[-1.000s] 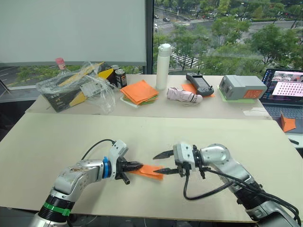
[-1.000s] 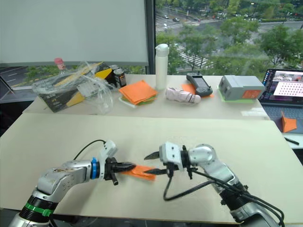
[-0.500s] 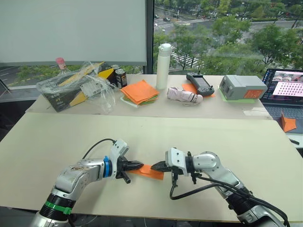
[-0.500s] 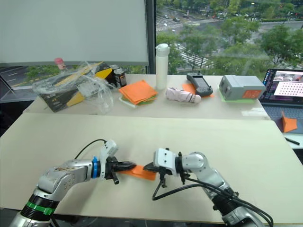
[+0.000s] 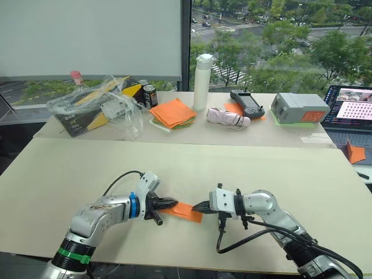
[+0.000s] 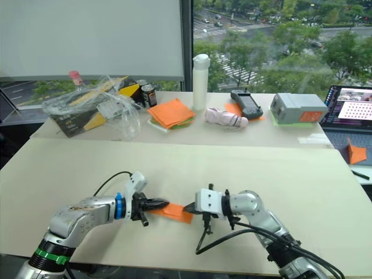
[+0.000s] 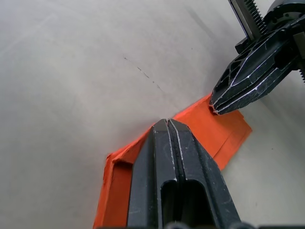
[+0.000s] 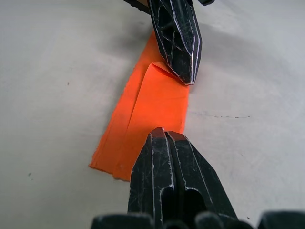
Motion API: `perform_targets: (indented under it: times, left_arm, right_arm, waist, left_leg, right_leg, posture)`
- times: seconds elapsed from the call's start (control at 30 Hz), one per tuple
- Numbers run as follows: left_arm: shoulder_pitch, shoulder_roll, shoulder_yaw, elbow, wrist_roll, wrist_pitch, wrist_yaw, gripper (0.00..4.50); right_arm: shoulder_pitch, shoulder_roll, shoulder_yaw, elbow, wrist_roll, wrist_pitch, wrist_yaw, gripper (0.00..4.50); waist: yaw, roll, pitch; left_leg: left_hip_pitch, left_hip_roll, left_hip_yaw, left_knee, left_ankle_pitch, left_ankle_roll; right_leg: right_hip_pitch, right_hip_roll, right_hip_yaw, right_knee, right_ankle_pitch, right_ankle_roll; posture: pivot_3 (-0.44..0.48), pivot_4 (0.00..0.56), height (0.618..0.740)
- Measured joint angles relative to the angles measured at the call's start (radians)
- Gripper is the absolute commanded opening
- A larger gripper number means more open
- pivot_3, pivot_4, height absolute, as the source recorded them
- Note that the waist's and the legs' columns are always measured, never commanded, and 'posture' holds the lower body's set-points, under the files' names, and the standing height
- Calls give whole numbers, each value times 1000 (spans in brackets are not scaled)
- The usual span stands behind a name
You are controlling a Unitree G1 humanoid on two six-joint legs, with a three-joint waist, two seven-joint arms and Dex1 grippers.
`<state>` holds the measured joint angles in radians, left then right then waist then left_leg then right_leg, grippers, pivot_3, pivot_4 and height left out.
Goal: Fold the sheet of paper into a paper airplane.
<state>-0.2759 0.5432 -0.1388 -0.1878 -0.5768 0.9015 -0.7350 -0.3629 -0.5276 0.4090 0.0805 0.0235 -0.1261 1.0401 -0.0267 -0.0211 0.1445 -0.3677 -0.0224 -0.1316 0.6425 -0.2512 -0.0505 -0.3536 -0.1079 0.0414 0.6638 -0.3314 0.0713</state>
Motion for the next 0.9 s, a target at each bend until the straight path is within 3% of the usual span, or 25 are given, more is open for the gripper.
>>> perform_targets:
  times: [0.47, 0.9]
  left_arm:
    - [12, 13, -24, -29, 25, -10, -7, 0]
    - [75, 52, 37, -12, 25, -74, -39, 0]
  right_arm:
    - [7, -1, -3, -9, -2, 0, 3, 15]
    - [6, -1, 0, -11, -4, 0, 22, 15]
  waist:
    - [3, 0, 0]
    - [-14, 2, -1]
  left_leg:
    - [0, 0, 0, -1, 0, 0]
    - [3, 1, 0, -2, 0, 1]
  right_leg:
    - [0, 0, 0, -1, 0, 0]
    - [1, 1, 0, 0, 0, 0]
  posture:
    - [0, 150, 740]
    - [0, 150, 740]
